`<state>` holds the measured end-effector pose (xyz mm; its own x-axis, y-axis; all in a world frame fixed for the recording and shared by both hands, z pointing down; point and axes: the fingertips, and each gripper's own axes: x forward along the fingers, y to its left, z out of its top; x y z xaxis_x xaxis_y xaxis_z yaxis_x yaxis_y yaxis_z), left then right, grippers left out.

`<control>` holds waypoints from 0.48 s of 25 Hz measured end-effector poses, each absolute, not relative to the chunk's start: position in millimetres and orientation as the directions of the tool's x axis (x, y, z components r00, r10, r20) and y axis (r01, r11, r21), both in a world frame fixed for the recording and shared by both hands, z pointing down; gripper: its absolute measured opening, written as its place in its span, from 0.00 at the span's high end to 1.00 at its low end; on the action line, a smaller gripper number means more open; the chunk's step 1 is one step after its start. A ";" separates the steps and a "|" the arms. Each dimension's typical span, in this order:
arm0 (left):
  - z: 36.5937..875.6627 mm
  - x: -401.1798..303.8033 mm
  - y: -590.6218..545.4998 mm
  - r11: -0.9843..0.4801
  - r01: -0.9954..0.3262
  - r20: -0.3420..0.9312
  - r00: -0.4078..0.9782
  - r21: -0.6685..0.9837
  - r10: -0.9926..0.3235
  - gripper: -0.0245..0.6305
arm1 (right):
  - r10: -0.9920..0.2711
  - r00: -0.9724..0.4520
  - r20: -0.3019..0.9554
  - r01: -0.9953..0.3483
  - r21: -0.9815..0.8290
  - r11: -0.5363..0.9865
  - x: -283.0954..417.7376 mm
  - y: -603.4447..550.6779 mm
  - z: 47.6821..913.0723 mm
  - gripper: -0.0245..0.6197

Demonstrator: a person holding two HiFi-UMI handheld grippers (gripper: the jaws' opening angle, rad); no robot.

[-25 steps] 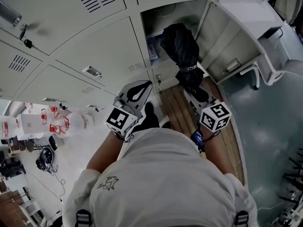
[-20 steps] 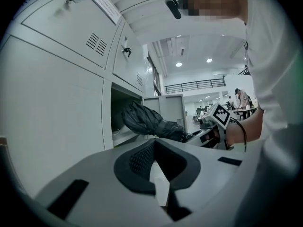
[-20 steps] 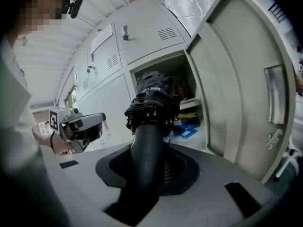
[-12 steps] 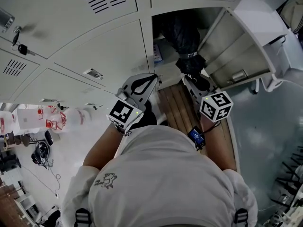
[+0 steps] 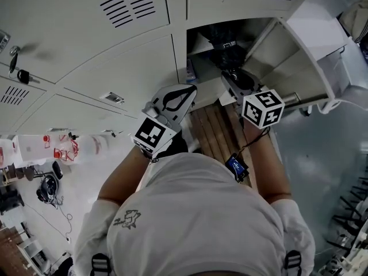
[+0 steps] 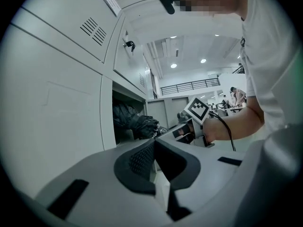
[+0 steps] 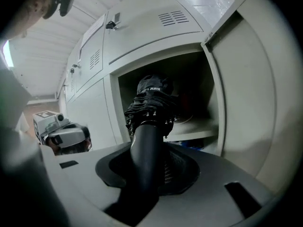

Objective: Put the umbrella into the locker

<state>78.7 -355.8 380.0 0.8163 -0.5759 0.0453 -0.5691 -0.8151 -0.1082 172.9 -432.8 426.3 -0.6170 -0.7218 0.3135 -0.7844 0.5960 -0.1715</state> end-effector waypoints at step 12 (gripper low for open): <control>378.5 78.8 -372.1 -0.822 -0.558 0.051 0.823 -0.112 -0.566 0.95 | -0.732 -0.610 0.303 -0.785 -0.102 0.611 147.2 -526.5 400.6 0.75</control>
<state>78.8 -372.1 378.5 0.8229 -0.5659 0.0511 -0.5583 -0.8220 -0.1122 147.2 -526.5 400.6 -0.6096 -0.7323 0.3035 -0.7850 0.6111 -0.1021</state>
